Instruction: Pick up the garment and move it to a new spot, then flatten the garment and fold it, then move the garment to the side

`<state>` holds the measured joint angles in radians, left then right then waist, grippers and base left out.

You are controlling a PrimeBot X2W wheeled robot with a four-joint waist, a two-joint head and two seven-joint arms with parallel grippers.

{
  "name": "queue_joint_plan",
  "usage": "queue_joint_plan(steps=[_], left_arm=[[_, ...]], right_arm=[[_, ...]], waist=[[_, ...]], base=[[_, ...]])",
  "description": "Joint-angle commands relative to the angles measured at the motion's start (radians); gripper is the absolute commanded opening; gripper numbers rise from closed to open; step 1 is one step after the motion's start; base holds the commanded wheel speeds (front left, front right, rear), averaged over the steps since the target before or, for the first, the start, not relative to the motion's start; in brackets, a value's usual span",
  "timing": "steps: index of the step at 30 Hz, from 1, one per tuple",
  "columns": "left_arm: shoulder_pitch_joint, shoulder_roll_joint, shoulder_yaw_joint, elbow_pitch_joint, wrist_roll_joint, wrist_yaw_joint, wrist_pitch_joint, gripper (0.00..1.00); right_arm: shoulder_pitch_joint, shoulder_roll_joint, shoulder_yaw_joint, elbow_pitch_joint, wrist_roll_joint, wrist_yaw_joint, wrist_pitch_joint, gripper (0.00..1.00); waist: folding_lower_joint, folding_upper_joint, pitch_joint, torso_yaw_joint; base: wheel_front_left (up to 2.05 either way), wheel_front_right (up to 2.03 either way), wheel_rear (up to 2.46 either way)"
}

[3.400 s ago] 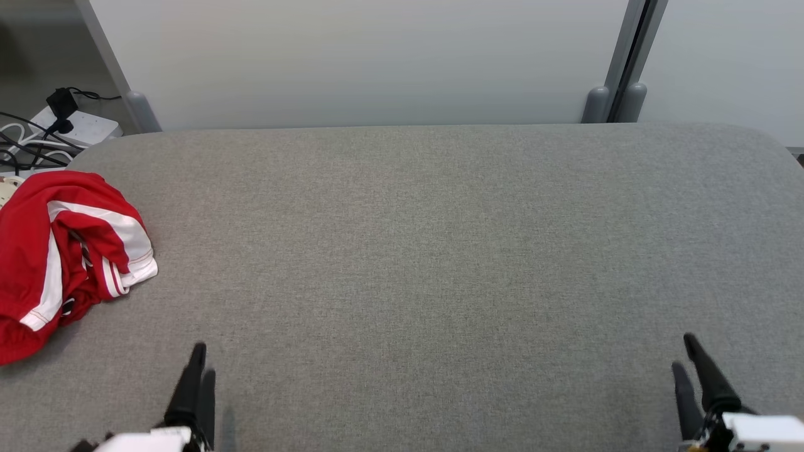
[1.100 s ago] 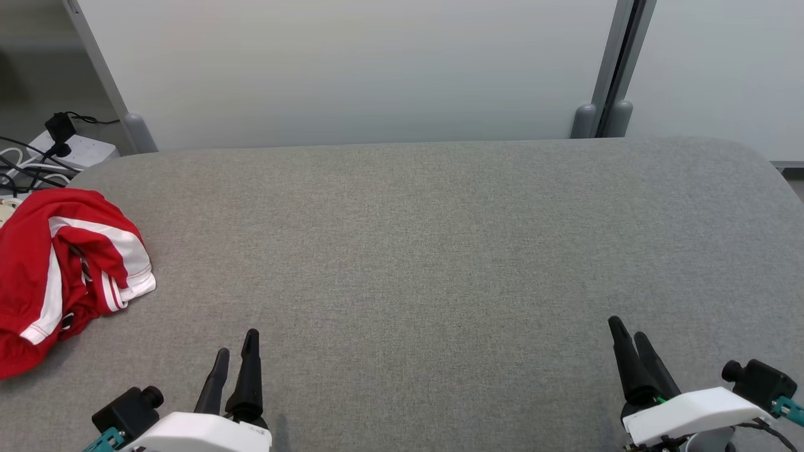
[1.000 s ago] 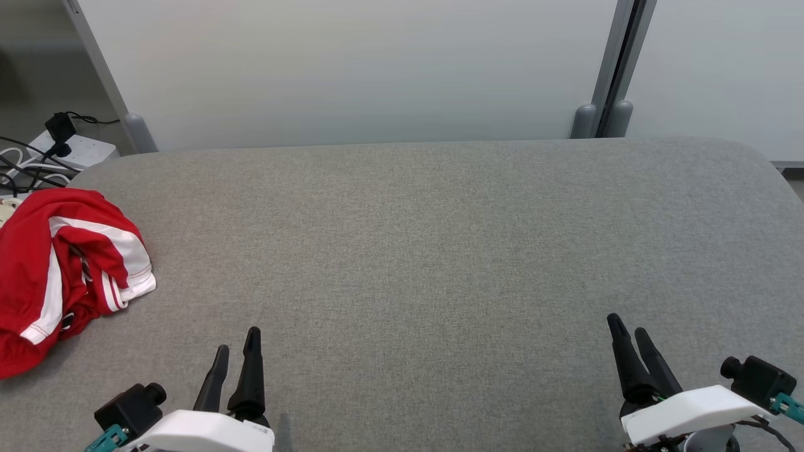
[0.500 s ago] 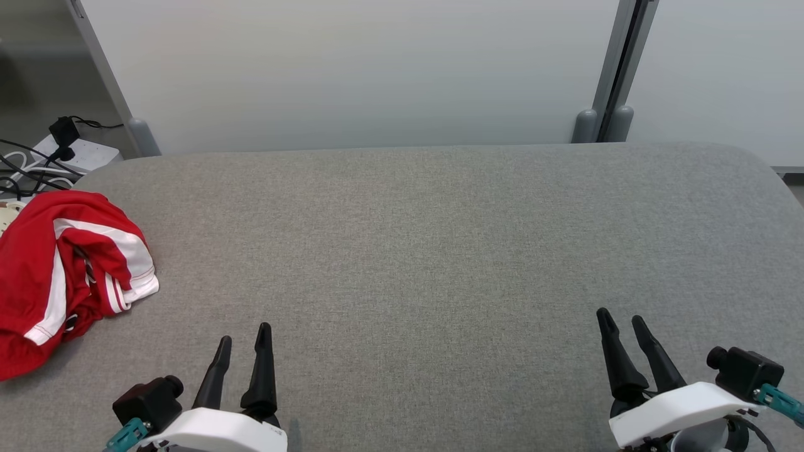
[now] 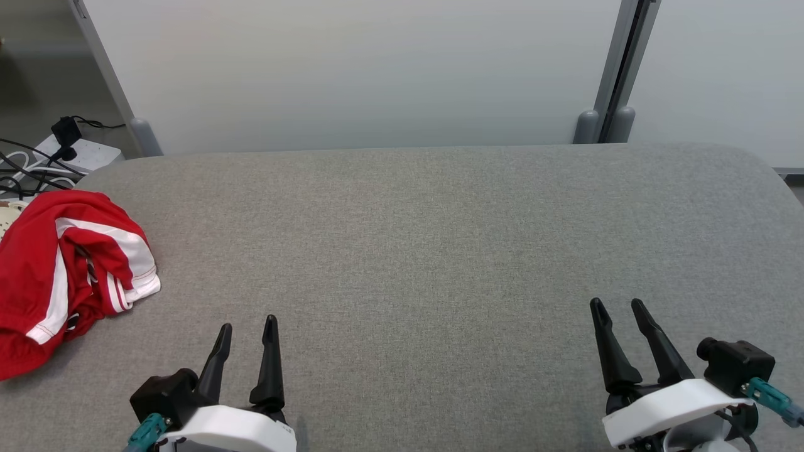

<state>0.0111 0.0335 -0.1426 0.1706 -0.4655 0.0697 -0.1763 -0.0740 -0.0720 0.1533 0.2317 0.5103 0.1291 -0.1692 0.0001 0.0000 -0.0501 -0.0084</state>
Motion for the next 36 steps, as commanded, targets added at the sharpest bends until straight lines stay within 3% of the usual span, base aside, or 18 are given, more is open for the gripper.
queue_joint_plan(steps=[1,13,25,36], left_arm=[[-0.060,0.010,0.018,-0.034,0.032,0.012,-0.013,1.00],[-0.066,0.013,-0.007,-0.046,0.175,0.045,-0.051,1.00],[-0.069,0.017,-0.037,-0.058,0.300,0.074,-0.085,1.00],[-0.067,0.017,-0.037,-0.033,0.288,0.069,-0.085,1.00]], right_arm=[[-0.049,-0.012,0.024,-0.035,-0.034,0.001,-0.020,1.00],[-0.048,-0.023,0.055,-0.054,-0.192,0.001,-0.058,1.00],[-0.042,-0.025,0.025,-0.062,-0.368,0.002,-0.093,1.00],[-0.039,-0.016,0.020,-0.055,-0.372,0.002,-0.093,1.00]], waist=[[-0.0001,0.0000,0.000,0.000],[-0.0001,0.0000,-0.009,0.005],[-0.0001,0.0000,-0.007,0.009],[-0.0001,0.0000,-0.003,0.007]], base=[[0.00,0.00,0.00],[0.00,0.00,0.00],[0.00,0.00,0.00],[0.00,0.00,0.00]])
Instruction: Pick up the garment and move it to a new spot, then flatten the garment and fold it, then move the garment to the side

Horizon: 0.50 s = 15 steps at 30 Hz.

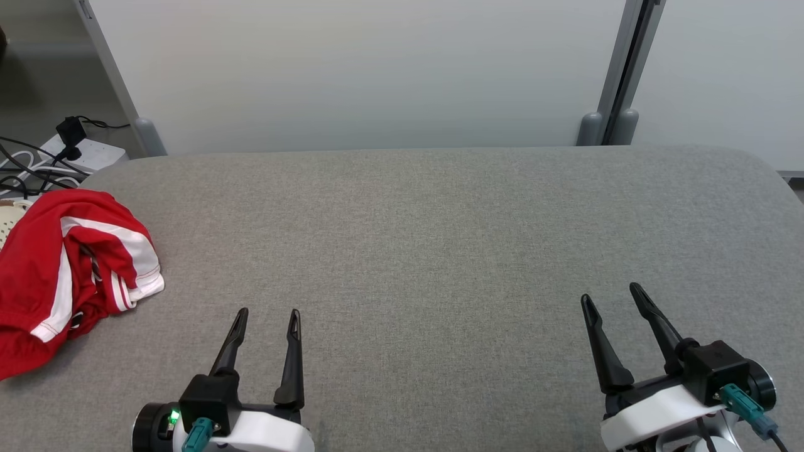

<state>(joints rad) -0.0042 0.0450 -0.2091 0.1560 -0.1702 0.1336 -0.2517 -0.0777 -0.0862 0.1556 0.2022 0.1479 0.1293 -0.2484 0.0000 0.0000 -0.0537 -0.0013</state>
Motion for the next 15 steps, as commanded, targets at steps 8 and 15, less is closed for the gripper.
queue_joint_plan(steps=[8,15], left_arm=[[-0.057,0.005,0.036,-0.001,-0.018,0.011,-0.010,1.00],[-0.053,0.005,0.061,-0.011,-0.014,0.027,-0.010,1.00]], right_arm=[[-0.028,0.000,0.022,-0.025,-0.012,0.001,-0.013,1.00],[-0.024,0.003,0.037,-0.028,-0.006,0.001,-0.013,1.00]], waist=[[0.0000,0.0000,0.006,0.027],[0.0000,0.0000,0.017,0.093]], base=[[0.00,0.00,0.00],[0.00,0.00,0.00]])
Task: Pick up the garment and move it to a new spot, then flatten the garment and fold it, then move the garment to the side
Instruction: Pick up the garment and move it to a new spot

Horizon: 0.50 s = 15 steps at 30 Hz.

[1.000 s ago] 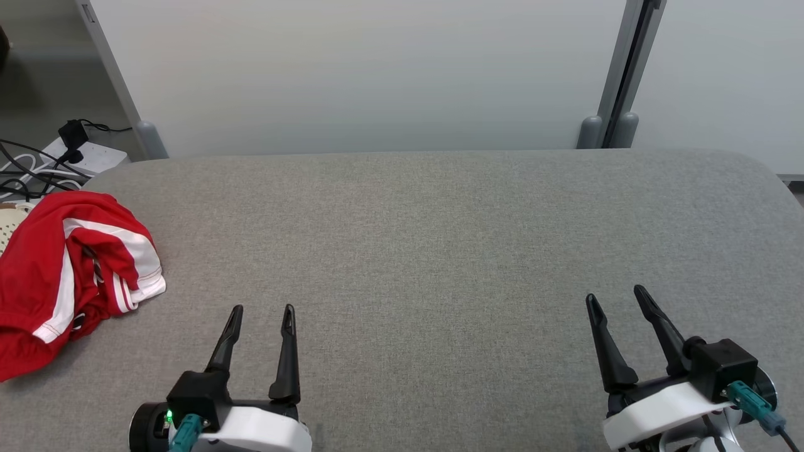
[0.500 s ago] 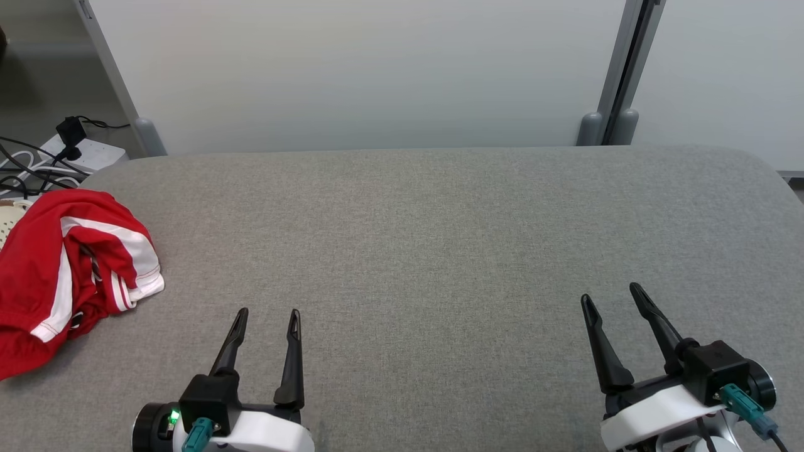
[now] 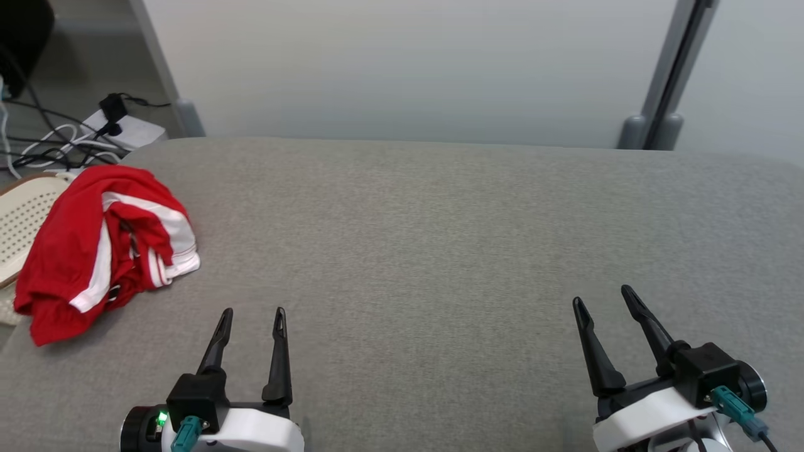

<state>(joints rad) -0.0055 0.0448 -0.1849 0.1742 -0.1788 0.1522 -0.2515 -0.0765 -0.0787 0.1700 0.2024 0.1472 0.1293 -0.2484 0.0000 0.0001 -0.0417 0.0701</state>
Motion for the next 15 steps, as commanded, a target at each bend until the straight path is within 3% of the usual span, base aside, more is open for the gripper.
queue_joint_plan(steps=[1,15], left_arm=[[-0.052,0.005,0.039,-0.030,-0.005,0.011,-0.010,1.00],[-0.049,0.005,0.068,-0.035,0.003,0.040,-0.010,1.00]], right_arm=[[-0.024,-0.004,0.027,-0.028,-0.004,0.001,-0.013,1.00],[-0.013,-0.004,0.036,-0.027,0.006,0.001,-0.013,1.00]], waist=[[0.0000,-0.0001,0.005,0.035],[0.0000,-0.0001,0.007,0.208]], base=[[0.00,0.00,0.00],[0.00,0.00,0.00]])
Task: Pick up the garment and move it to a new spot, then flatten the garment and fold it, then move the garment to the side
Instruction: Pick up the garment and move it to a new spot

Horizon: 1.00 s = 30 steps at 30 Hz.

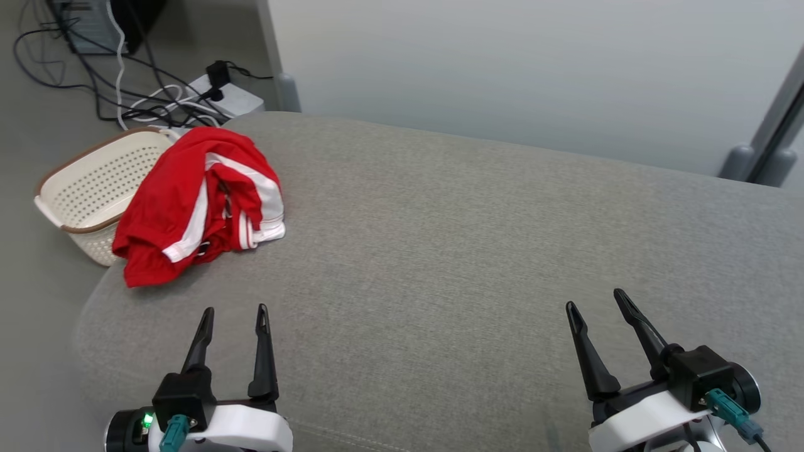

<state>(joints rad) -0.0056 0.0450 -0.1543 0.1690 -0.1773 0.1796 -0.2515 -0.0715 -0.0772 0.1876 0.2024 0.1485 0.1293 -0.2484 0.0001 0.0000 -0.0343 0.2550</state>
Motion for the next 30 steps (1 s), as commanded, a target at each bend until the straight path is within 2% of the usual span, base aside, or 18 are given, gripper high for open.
queue_joint_plan(steps=[1,19,30], left_arm=[[-0.048,0.005,0.041,-0.031,0.000,0.015,-0.010,1.00],[-0.069,0.005,0.088,-0.021,-0.004,0.045,-0.010,1.00],[-0.219,0.005,0.129,0.051,-0.039,0.075,-0.010,1.00]], right_arm=[[-0.017,-0.005,0.018,-0.027,0.005,0.001,-0.013,1.00],[-0.016,-0.027,0.024,-0.031,0.007,0.001,-0.013,1.00],[-0.077,-0.089,0.040,-0.042,0.007,0.001,-0.013,1.00]], waist=[[0.0000,0.0000,0.001,0.031],[0.0000,0.0000,0.036,0.059],[0.0000,0.0000,0.158,0.029]], base=[[0.00,0.00,0.00],[0.00,0.00,0.00],[0.00,0.00,0.00]])
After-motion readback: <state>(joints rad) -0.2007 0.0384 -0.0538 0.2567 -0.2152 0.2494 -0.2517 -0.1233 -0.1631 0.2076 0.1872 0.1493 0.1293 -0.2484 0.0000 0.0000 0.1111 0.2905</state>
